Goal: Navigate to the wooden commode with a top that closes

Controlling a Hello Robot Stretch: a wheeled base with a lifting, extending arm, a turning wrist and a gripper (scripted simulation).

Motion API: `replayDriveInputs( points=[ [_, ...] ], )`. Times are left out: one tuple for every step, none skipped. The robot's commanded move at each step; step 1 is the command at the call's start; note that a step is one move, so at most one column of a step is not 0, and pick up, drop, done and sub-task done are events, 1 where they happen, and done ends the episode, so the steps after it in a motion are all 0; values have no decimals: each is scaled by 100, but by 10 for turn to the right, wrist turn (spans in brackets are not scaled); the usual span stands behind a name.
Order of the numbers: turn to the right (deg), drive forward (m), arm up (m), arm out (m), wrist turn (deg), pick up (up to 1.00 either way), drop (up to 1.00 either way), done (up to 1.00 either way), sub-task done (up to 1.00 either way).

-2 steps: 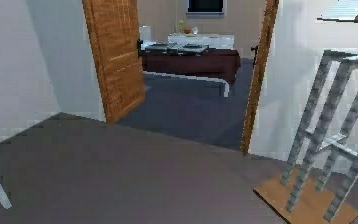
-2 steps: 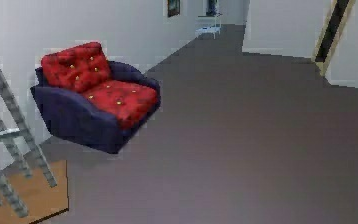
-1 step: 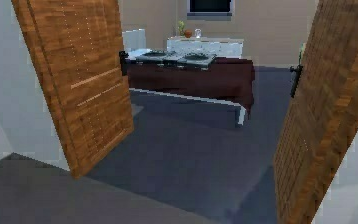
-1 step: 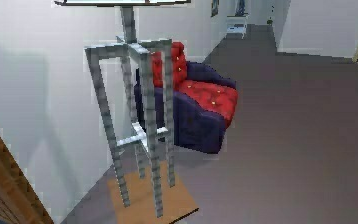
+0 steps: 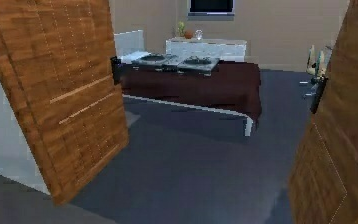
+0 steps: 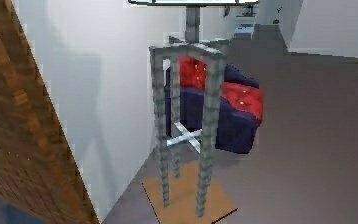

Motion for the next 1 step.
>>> replayDriveInputs(
  points=[
    [120, 0, 0, 0, 0, 0, 0, 0, 0]
  ],
)
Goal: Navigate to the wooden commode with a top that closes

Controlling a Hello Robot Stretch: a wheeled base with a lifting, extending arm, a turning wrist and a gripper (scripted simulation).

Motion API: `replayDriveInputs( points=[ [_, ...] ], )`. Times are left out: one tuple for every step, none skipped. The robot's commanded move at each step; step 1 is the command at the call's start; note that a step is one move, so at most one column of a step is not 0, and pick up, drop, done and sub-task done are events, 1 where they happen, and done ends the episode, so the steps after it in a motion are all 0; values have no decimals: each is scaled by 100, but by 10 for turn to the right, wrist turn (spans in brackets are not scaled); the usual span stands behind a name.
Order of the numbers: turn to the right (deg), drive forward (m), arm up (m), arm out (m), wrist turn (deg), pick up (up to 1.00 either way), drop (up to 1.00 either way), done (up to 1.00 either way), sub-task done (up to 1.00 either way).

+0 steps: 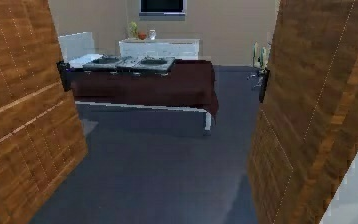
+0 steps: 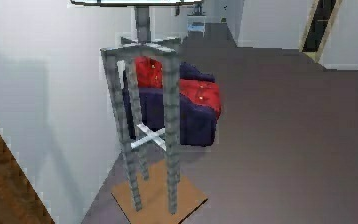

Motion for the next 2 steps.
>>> replayDriveInputs(
  points=[
    [0, 60, 0, 0, 0, 0, 0, 0, 0],
    [210, 0, 0, 0, 0, 0, 0, 0, 0]
  ],
)
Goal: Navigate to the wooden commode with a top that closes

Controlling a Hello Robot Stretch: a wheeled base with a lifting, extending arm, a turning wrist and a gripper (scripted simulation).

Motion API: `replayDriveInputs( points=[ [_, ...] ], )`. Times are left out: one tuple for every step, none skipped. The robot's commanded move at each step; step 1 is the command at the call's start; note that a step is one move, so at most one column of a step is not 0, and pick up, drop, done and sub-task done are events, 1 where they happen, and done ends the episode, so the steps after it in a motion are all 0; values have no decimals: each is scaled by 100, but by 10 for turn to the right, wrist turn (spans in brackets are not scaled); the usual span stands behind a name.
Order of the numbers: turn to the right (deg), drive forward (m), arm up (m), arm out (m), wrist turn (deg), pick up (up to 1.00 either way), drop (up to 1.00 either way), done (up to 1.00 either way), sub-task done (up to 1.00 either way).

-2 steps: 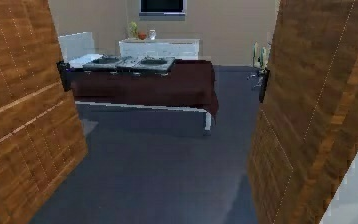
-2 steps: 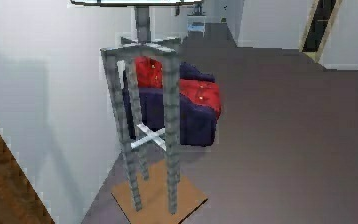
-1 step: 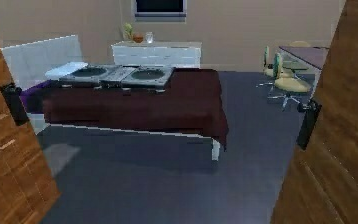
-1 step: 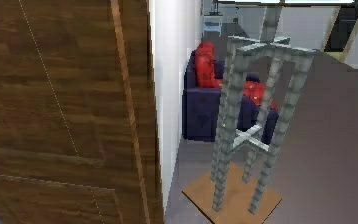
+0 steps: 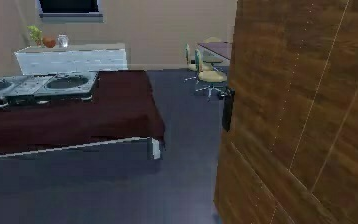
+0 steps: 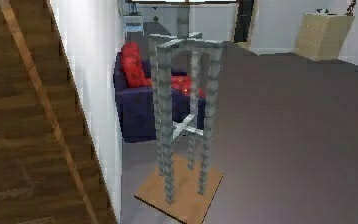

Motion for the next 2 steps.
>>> replayDriveInputs(
  points=[
    [0, 90, 0, 0, 0, 0, 0, 0, 0],
    [-60, 0, 0, 0, 0, 0, 0, 0, 0]
  ],
)
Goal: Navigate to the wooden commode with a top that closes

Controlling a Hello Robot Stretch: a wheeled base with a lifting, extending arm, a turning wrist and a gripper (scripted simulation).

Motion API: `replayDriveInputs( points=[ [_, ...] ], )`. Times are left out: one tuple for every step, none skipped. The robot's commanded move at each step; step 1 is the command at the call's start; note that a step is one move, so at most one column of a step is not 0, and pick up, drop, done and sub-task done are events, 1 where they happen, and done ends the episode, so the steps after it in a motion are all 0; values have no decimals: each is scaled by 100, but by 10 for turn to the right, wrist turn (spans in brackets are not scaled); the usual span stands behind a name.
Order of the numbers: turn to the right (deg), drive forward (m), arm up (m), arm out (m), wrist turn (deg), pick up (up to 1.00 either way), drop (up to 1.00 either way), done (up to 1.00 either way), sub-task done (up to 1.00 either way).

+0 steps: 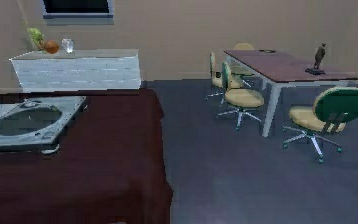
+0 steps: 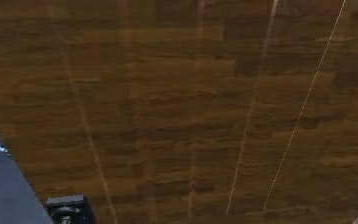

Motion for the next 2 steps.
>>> replayDriveInputs(
  points=[
    [0, 40, 0, 0, 0, 0, 0, 0, 0],
    [450, 0, 0, 0, 0, 0, 0, 0, 0]
  ],
)
